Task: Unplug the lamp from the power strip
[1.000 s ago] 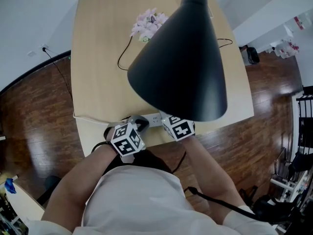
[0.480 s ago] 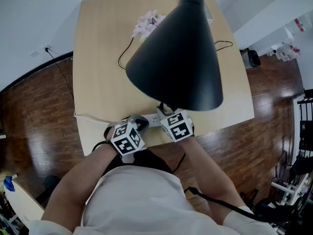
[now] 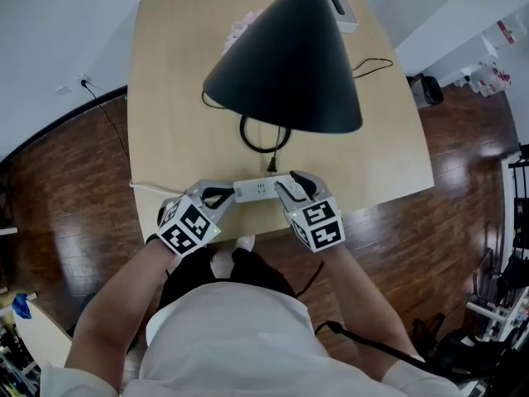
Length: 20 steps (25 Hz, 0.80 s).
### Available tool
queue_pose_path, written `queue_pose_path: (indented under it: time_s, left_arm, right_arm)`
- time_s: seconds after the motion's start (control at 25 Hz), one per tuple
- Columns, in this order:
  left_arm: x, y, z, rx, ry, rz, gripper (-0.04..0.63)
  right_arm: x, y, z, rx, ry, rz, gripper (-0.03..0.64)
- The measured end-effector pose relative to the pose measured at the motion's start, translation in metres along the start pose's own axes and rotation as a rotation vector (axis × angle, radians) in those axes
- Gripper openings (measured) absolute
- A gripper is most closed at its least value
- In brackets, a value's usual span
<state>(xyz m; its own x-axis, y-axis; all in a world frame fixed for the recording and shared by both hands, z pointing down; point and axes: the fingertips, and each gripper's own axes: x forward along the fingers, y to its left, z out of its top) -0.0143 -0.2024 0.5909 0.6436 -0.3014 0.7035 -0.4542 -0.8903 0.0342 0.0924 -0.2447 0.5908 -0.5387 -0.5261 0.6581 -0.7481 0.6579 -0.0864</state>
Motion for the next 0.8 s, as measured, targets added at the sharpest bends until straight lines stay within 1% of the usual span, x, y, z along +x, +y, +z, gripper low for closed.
queue_pose_path:
  time_s: [0.12, 0.28, 0.4, 0.44, 0.52, 0.6, 0.64, 0.72, 0.8]
  left_arm:
    - [-0.049, 0.011, 0.003, -0.024, -0.051, 0.084, 0.006]
    - [-0.118, 0.019, 0.003, -0.133, -0.131, 0.174, 0.006]
    - [-0.161, 0.023, 0.0, -0.14, -0.166, 0.238, 0.006]
    - [-0.173, 0.022, -0.002, -0.134, -0.171, 0.248, 0.006]
    - [-0.197, 0.019, -0.003, -0.13, -0.176, 0.244, 0.006]
    - [-0.226, 0.006, -0.007, -0.141, -0.181, 0.238, 0.006]
    - [-0.24, -0.003, -0.01, -0.14, -0.197, 0.239, 0.006]
    - [-0.256, -0.019, -0.01, -0.128, -0.267, 0.229, 0.006]
    - [-0.269, -0.037, -0.01, -0.138, -0.347, 0.2, 0.006]
  right_arm:
    - [-0.019, 0.012, -0.003, 0.016, -0.038, -0.007, 0.163]
    - [-0.048, 0.028, -0.011, 0.04, -0.079, -0.034, 0.161]
    - [-0.069, 0.04, -0.019, 0.062, -0.083, -0.06, 0.145]
    - [-0.076, 0.045, -0.02, 0.073, -0.086, -0.07, 0.144]
    - [-0.089, 0.062, -0.013, 0.093, -0.103, -0.085, 0.144]
    - [-0.101, 0.092, -0.007, 0.095, -0.117, -0.074, 0.144]
    - [-0.107, 0.109, -0.007, 0.09, -0.122, -0.068, 0.144]
    - [-0.122, 0.134, -0.009, 0.075, -0.135, -0.084, 0.144]
    - [-0.143, 0.153, -0.009, 0.06, -0.15, -0.125, 0.144]
